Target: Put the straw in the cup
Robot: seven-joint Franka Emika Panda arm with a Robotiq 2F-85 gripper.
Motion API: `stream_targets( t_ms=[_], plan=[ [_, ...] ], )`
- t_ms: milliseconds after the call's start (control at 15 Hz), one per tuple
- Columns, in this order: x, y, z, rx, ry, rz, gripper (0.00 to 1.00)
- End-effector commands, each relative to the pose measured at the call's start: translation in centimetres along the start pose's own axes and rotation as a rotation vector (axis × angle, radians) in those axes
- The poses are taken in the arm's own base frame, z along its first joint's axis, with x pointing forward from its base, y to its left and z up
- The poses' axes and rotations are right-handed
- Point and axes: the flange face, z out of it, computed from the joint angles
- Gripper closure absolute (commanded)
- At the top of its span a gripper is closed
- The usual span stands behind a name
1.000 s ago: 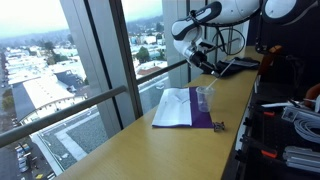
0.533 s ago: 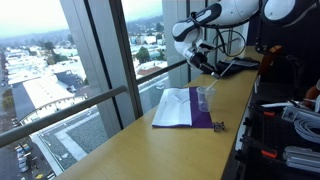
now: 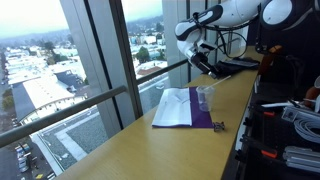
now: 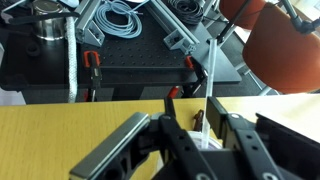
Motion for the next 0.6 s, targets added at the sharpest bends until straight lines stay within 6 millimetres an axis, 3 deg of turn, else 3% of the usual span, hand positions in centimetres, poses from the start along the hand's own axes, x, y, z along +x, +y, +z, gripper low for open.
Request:
stream_targets(
  t_ms=[0, 267, 533],
  plan=[
    [-0.6, -0.1, -1.0, 0.042, 0.025, -0.004, 0.3],
    [-0.9, -0.3, -1.3, 0.041, 0.032, -0.011, 0.0],
    [-0.7, -1.8, -1.2, 0.033, 0.03, -0.031, 0.0]
  ],
)
